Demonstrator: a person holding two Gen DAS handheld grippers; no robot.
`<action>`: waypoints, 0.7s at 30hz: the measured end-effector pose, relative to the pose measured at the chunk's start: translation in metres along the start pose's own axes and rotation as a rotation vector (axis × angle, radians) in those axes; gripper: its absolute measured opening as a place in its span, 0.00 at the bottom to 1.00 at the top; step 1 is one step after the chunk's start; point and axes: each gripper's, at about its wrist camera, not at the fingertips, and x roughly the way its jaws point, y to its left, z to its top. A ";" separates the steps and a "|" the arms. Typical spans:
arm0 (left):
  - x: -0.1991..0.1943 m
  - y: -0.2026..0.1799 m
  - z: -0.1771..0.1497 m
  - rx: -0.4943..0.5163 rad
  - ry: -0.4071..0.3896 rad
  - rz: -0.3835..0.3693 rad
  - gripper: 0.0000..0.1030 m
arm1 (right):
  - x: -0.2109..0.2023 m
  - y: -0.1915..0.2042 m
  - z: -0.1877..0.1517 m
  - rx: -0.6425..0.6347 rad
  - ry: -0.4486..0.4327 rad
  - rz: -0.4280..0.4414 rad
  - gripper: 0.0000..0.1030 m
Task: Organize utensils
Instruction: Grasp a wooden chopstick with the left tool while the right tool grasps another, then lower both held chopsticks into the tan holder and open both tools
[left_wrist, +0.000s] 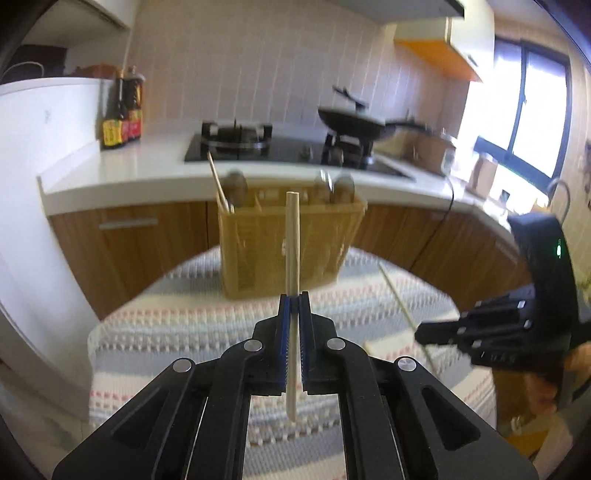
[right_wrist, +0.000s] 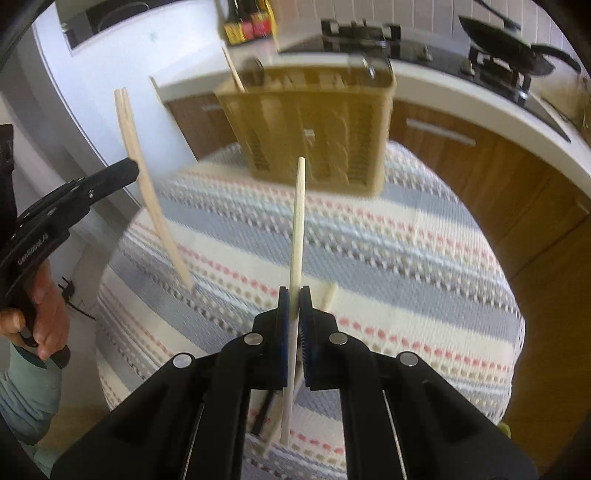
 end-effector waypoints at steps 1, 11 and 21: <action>-0.003 0.002 0.005 -0.012 -0.024 -0.003 0.03 | -0.002 0.005 0.002 -0.004 -0.015 -0.002 0.04; -0.014 0.013 0.052 -0.035 -0.170 -0.022 0.02 | -0.033 0.015 0.045 0.007 -0.242 0.015 0.04; -0.027 -0.002 0.113 0.038 -0.332 -0.001 0.02 | -0.081 0.005 0.098 -0.002 -0.634 -0.054 0.04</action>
